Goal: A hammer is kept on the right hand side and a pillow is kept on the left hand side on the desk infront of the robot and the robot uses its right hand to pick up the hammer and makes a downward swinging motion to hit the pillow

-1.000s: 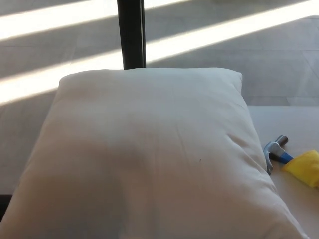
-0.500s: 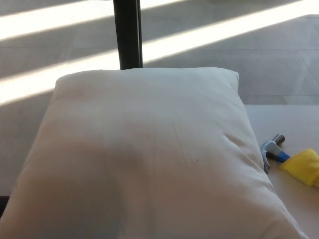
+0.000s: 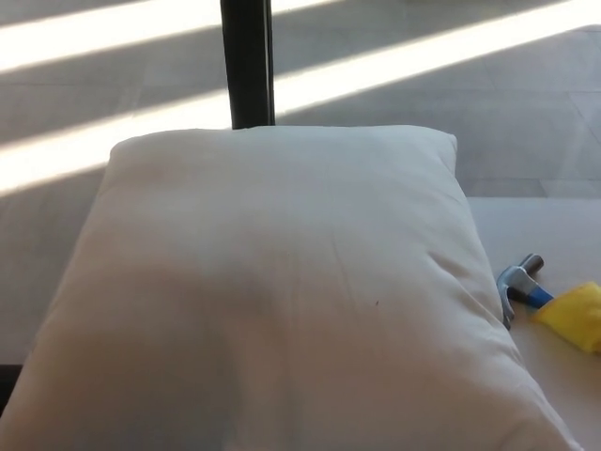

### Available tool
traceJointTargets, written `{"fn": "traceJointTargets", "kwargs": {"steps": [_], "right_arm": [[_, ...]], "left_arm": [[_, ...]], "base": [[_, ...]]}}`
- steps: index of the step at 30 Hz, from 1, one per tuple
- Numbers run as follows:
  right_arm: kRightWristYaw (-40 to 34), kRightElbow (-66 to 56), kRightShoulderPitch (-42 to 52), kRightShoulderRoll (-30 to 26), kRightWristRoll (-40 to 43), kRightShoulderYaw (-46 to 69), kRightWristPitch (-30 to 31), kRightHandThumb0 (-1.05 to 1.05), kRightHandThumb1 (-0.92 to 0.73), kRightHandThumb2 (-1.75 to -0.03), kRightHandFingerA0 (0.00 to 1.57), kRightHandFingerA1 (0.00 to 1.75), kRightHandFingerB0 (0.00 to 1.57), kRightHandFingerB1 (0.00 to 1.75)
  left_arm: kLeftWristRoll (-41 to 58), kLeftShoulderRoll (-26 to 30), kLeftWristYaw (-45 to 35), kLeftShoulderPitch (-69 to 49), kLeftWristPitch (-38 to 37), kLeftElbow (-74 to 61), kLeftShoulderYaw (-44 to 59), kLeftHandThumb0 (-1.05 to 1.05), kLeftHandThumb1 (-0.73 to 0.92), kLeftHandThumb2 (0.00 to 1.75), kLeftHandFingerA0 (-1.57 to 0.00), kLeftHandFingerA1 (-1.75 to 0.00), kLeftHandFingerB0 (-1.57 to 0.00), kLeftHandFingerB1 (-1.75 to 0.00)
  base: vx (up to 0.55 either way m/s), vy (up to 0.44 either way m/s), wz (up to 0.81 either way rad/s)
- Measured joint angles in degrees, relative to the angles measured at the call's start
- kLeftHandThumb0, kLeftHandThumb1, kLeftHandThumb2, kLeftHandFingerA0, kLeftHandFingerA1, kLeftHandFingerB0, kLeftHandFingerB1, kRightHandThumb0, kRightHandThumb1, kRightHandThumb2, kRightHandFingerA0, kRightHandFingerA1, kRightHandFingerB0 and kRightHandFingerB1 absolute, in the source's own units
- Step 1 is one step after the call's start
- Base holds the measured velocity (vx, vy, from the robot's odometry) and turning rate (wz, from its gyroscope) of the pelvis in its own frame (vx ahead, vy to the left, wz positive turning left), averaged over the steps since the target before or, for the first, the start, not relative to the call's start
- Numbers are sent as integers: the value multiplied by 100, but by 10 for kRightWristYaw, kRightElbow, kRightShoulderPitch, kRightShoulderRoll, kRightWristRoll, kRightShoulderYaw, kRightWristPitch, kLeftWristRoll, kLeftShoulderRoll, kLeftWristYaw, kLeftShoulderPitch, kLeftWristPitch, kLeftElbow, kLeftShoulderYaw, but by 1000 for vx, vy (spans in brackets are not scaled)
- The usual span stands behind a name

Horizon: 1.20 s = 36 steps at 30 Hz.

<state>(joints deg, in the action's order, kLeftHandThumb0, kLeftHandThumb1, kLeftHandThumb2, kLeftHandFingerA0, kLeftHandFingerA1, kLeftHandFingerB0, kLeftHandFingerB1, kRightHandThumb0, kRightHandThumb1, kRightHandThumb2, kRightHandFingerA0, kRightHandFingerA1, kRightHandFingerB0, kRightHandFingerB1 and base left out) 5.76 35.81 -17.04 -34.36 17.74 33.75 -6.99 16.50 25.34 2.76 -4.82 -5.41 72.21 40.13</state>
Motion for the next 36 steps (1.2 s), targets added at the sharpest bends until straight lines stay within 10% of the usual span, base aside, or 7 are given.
{"fn": "traceJointTargets", "kwargs": {"steps": [3, 5, 11, 29, 30, 31, 36], "right_arm": [[20, -58, 11, 0, -4, -39, 7, -81, -72, -63, 9, 32, 11, 24], [31, -90, 17, -4, -18, -79, 11, -86, -59, -99, 3, 26, 7, 25], [48, -119, 17, -18, -66, -180, 31, -72, -70, -63, 2, 24, 14, 25], [46, -20, -47, -31, -214, -362, 46, -87, -59, -96, 5, 38, 15, 42], [46, -16, -55, -34, -224, -371, 48, -83, -71, -63, 10, 33, 21, 28], [46, -13, -61, -36, -230, -376, 49, -39, -34, -98, 3, 53, 0, 47], [42, 16, -98, -43, -271, -408, 50, -39, -33, -98, 3, 53, 0, 47]], "left_arm": [[2, 0, 0, 0, -1, 0, -3, -44, 49, 55, -75, -66, -72, -57], [3, 0, -1, -1, -2, 0, -4, -44, 49, 55, -75, -65, -74, -57], [6, 0, -1, -1, -3, 0, -7, -40, 50, 55, -72, -67, -70, -57], [8, 0, -4, -1, -3, 0, -8, -48, 48, 57, -79, -72, -75, -59], [8, 0, -5, -1, -3, 0, -8, -45, 38, 84, -80, -80, -70, -70], [8, 1, -5, -1, -3, 0, -8, -47, 46, 56, -81, -74, -76, -59], [8, 4, -7, -4, -3, 1, -10, -48, 46, 56, -79, -72, -73, -58]], "base": [[0, 0, 0], [0, 0, 0], [0, 0, 0], [0, 0, 0], [0, 0, 0], [0, 0, 0], [0, 0, 0]]}}
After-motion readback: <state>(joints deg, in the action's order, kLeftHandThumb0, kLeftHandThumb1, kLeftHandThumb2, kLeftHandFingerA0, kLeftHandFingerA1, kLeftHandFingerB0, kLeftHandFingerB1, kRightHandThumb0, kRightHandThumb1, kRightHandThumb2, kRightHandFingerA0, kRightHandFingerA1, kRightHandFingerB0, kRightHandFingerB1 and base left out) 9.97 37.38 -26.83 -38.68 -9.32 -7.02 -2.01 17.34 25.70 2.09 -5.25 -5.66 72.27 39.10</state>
